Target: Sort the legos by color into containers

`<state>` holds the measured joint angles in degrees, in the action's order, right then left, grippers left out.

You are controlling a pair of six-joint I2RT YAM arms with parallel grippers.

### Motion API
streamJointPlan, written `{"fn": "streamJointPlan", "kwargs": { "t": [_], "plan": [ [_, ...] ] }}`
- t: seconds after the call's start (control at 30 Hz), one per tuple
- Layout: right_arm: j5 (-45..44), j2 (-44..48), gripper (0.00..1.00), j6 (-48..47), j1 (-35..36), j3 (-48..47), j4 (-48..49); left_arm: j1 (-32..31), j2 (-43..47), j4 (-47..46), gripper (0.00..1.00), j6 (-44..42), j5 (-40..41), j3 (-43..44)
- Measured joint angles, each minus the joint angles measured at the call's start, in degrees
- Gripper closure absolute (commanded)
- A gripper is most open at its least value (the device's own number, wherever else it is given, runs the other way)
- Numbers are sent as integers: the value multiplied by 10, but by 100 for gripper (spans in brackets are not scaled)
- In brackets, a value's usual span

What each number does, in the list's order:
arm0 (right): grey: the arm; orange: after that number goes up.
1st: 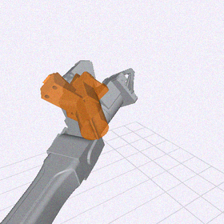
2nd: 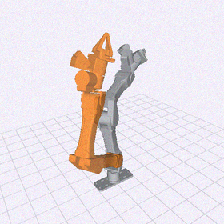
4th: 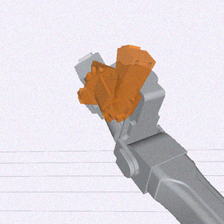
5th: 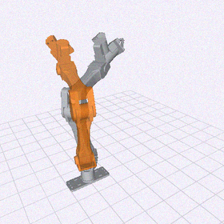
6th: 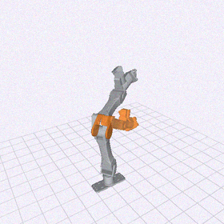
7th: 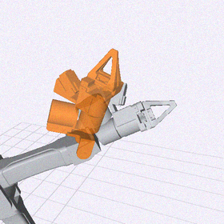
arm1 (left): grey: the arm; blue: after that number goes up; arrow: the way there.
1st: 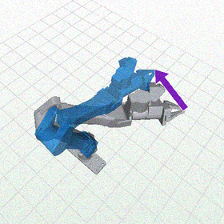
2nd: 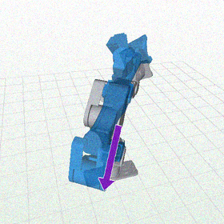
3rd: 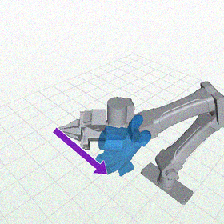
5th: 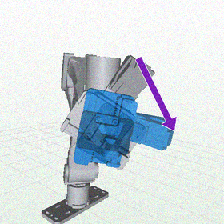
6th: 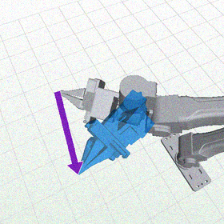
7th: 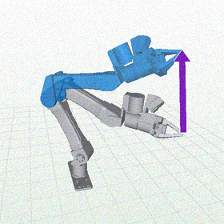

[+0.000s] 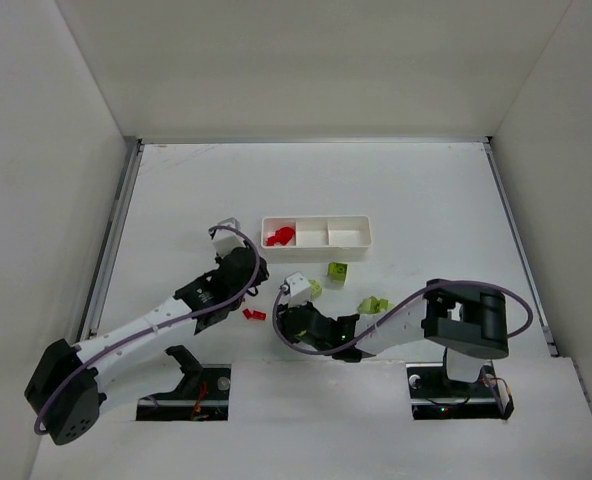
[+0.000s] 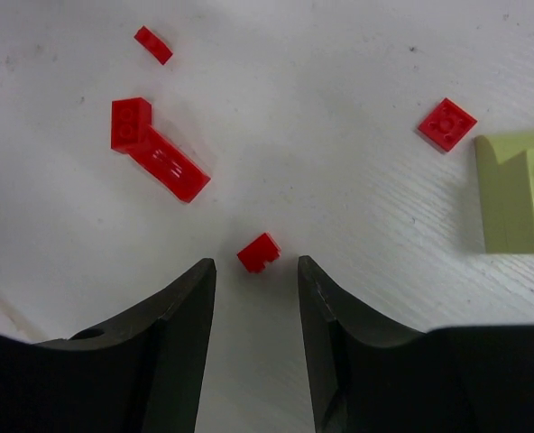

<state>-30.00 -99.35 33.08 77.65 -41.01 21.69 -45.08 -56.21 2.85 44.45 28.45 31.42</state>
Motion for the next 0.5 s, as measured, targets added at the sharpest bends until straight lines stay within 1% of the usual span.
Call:
{"fn": "streamJointPlan", "kwargs": {
  "t": [0.07, 0.17, 0.23, 0.33, 0.5],
  "plan": [
    [0, -9, 56, -4, -2, -9, 1, -3, 9, 9, 69, 3, -1, -13],
    [0, -21, 61, -11, -6, -19, 7, -6, 26, 20, 68, 9, -3, -36],
    [1, -26, 66, -14, -7, -24, 8, -5, 43, 33, 67, 13, -5, -49],
    [1, -31, 72, -18, -7, -29, 8, -2, 62, 48, 66, 18, -6, -56],
    [-5, -32, 80, -16, -7, -30, 3, -2, 82, 55, 62, 21, -8, -57]
  ]
}}
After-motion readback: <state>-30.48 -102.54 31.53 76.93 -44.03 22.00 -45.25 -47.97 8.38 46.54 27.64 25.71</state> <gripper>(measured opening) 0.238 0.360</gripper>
